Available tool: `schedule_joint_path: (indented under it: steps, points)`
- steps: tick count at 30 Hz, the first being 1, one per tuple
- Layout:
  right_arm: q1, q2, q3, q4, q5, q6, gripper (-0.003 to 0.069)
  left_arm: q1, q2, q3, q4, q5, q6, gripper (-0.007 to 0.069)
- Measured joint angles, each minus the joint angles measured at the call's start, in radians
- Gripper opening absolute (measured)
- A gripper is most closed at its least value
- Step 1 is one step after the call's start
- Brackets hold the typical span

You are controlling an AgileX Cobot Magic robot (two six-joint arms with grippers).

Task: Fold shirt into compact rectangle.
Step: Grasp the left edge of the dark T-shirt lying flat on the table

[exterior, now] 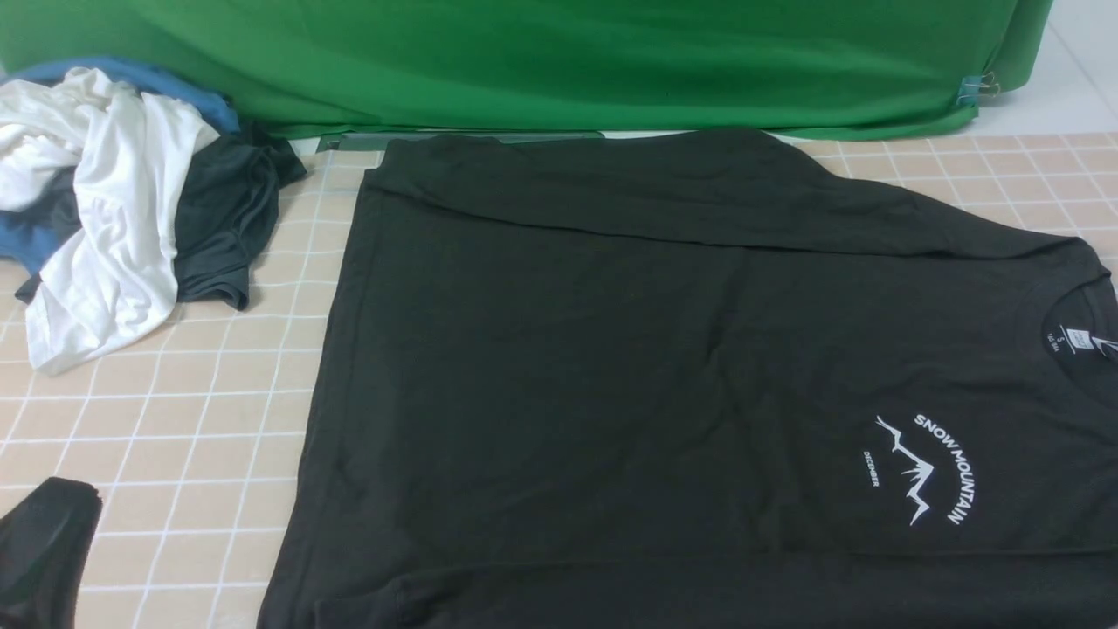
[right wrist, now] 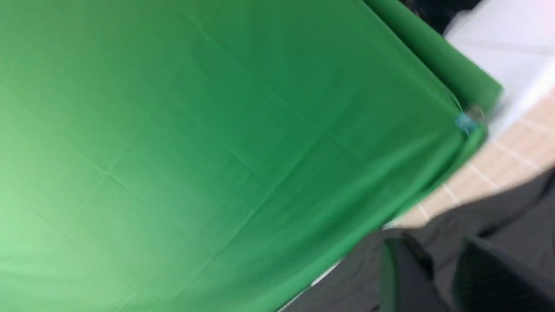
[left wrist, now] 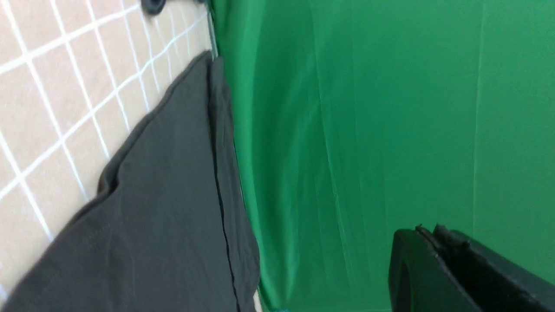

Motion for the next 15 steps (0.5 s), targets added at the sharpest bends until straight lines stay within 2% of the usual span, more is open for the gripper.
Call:
schedule_joint_path:
  steps: [3,4,5,8,11,15]
  points:
    - [0.000,0.017,-0.138,0.000,0.032,-0.144,0.0053,-0.001,0.004,-0.114,0.105,0.023,0.046,0.0017]
    - [0.000,0.021,-0.150,0.000,0.044,-0.169,0.0050,-0.001,0.009,-0.137,0.124,0.026,0.048,0.0017]
    - [0.000,0.065,-0.261,0.000,0.104,-0.277,0.0035,-0.002,0.048,-0.234,0.206,0.053,0.060,0.0017]
    - [0.000,0.196,-0.476,0.000,0.321,-0.465,0.0031,-0.002,0.164,-0.396,0.350,0.185,0.066,0.0017]
    - [0.000,0.365,-0.643,0.000,0.590,-0.612,0.0031,-0.005,0.352,-0.555,0.472,0.436,0.078,0.0017]
    - [0.000,0.557,-0.767,0.000,0.904,-0.772,0.0031,-0.007,0.600,-0.649,0.510,0.781,0.192,0.0017]
